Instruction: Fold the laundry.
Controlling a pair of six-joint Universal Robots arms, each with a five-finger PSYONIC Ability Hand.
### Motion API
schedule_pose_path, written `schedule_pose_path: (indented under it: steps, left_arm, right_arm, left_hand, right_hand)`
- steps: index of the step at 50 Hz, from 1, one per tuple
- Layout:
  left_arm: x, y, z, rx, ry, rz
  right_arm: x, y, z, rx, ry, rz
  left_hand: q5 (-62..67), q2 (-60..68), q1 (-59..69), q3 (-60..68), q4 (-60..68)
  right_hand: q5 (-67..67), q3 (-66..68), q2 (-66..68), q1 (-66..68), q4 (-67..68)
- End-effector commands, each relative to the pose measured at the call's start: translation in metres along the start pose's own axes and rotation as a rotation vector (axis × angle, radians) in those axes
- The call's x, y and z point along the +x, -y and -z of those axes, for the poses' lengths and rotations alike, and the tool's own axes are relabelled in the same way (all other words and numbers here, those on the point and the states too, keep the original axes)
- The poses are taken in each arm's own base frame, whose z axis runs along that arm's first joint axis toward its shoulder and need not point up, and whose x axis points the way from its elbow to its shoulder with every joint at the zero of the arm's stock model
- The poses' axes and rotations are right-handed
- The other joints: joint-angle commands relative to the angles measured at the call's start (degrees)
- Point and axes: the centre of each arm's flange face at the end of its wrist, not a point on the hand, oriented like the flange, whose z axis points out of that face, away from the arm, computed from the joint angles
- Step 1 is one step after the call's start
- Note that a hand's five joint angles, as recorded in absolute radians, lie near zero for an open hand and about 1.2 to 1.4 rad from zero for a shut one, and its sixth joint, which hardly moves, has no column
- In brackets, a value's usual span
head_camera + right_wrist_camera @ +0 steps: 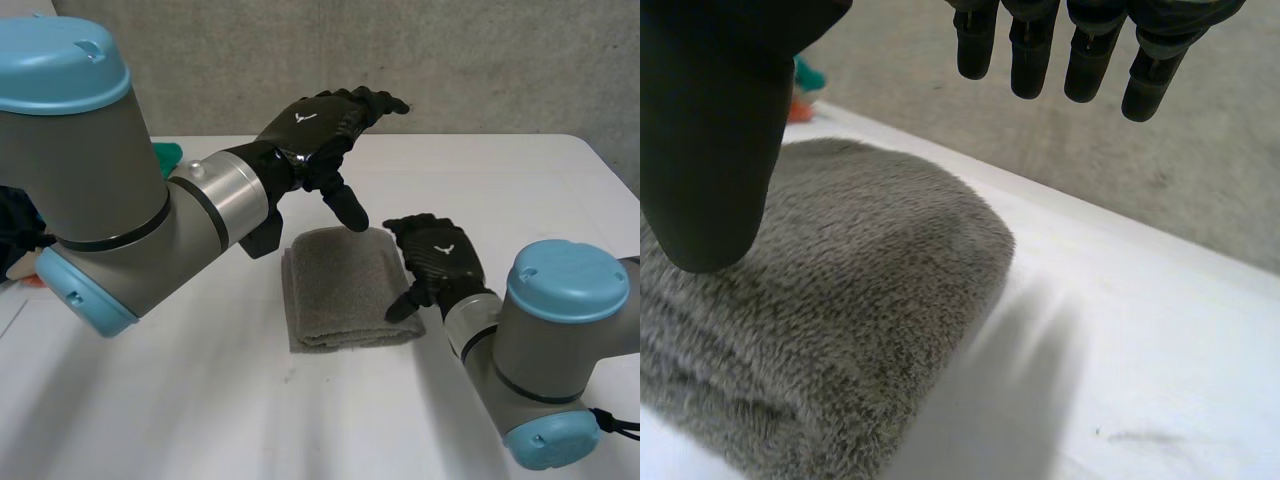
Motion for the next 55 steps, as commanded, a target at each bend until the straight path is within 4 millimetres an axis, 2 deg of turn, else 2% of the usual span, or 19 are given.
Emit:
schedule_pose_path:
  steps: [1,9,17,19,20,21,27,31,35,36,39,40,43,44,45,47,48,52,55]
  left_arm:
    - [0.006,0.006,0.005,0.01,-0.011,-0.004]
    - [0.003,0.011,0.007,0.019,-0.001,-0.003]
    - [-0.001,0.013,0.007,0.023,0.003,-0.004]
    - [-0.002,0.012,0.007,0.022,0.0,-0.004]
    - [-0.002,0.012,0.007,0.021,0.0,-0.003]
    - [-0.003,0.011,0.007,0.018,0.0,-0.002]
    - [-0.006,0.012,0.007,0.022,0.005,-0.003]
    - [-0.01,0.015,0.007,0.031,0.01,-0.006]
    - [-0.012,0.017,0.006,0.038,0.009,-0.009]
    - [-0.013,0.018,0.006,0.039,0.01,-0.01]
    - [-0.014,0.017,0.006,0.038,0.012,-0.011]
    - [-0.015,0.017,0.006,0.037,0.014,-0.012]
    - [-0.016,0.016,0.005,0.035,0.017,-0.009]
    - [-0.017,0.015,0.005,0.032,0.019,-0.011]
    - [-0.018,0.014,0.005,0.031,0.021,-0.01]
    - [-0.018,0.013,0.004,0.028,0.021,-0.009]
    - [-0.019,0.011,0.003,0.024,0.025,-0.007]
    - [-0.023,0.009,0.002,0.018,0.033,-0.004]
    - [-0.024,0.008,0.003,0.014,0.036,-0.003]
  right_arm:
    - [0.005,-0.011,0.003,-0.073,-0.007,-0.133]
    - [-0.003,-0.032,-0.006,-0.13,0.036,-0.199]
    - [-0.01,-0.05,-0.017,-0.152,0.059,-0.132]
    - [-0.008,-0.052,-0.02,-0.15,0.047,-0.106]
    - [-0.007,-0.053,-0.022,-0.146,0.039,-0.094]
    - [-0.002,-0.052,-0.027,-0.132,0.013,-0.073]
    - [0.027,-0.035,-0.049,-0.022,-0.122,-0.06]
    - [0.05,-0.019,-0.072,0.077,-0.168,-0.072]
    - [0.085,-0.003,-0.097,0.152,-0.244,-0.082]
    - [0.101,0.004,-0.109,0.188,-0.277,-0.085]
    - [0.128,0.013,-0.126,0.228,-0.34,-0.096]
    - [0.147,0.017,-0.134,0.238,-0.388,-0.107]
    - [0.173,0.022,-0.147,0.252,-0.458,-0.122]
    - [0.192,0.027,-0.155,0.27,-0.504,-0.127]
    - [0.201,0.029,-0.159,0.28,-0.527,-0.129]
    - [0.22,0.03,-0.166,0.293,-0.577,-0.133]
    - [0.241,0.031,-0.17,0.304,-0.629,-0.136]
    - [0.283,0.026,-0.177,0.306,-0.713,-0.139]
    - [0.304,0.016,-0.178,0.296,-0.742,-0.132]
  left_hand:
    - [-2.8,-1.6,-0.6,-1.9,-1.3]
    - [-2.8,-1.6,-0.6,-1.9,-1.3]
    - [-2.8,-1.6,-0.6,-1.9,-1.3]
    - [-2.8,-1.6,-0.6,-1.9,-1.3]
    - [-2.8,-1.6,-0.6,-1.9,-1.3]
    - [-2.8,-1.6,-0.6,-1.9,-1.3]
    - [-2.8,-1.6,-0.6,-1.9,-1.3]
    - [-2.8,-1.6,-0.6,-1.9,-1.3]
    - [-2.8,-1.6,-0.6,-1.9,-1.3]
    - [-2.8,-1.6,-0.6,-1.9,-1.3]
    - [-2.8,-1.6,-0.6,-1.9,-1.3]
    - [-2.8,-1.6,-0.6,-1.9,-1.3]
    - [-2.8,-1.6,-0.6,-1.9,-1.3]
    - [-2.8,-1.6,-0.6,-1.9,-1.3]
    - [-2.8,-1.6,-0.6,-1.9,-1.3]
    - [-2.8,-1.6,-0.6,-1.9,-1.3]
    - [-2.8,-1.6,-0.6,-1.9,-1.3]
    - [-2.8,-1.6,-0.6,-1.9,-1.3]
    - [-2.8,-1.6,-0.6,-1.9,-1.3]
  right_hand:
    - [-2.7,-1.7,-2.0,-2.6,-2.2]
    - [-2.7,-1.7,-2.0,-2.6,-2.2]
    - [-1.3,-0.2,-0.5,-1.1,-0.8]
    - [18.2,19.2,18.9,18.3,18.7]
    - [37.8,38.8,38.5,37.9,38.3]
    - [67.0,68.0,67.7,67.1,67.5]
    - [67.3,68.3,68.0,67.4,67.8]
    - [67.3,68.3,68.0,67.4,67.8]
    - [67.3,68.3,68.0,67.4,67.8]
    - [67.3,68.3,68.0,67.4,67.8]
    - [67.3,68.3,68.0,67.4,67.8]
    - [67.3,68.3,68.0,67.4,67.8]
    - [67.3,68.3,68.0,67.4,67.8]
    - [67.3,68.3,68.0,67.4,67.8]
    - [67.3,68.3,68.0,67.4,67.8]
    - [67.3,68.3,68.0,67.4,67.8]
    - [67.3,68.3,68.0,67.4,67.8]
    - [67.3,68.3,68.0,67.4,67.8]
    - [67.3,68.3,68.0,67.4,67.8]
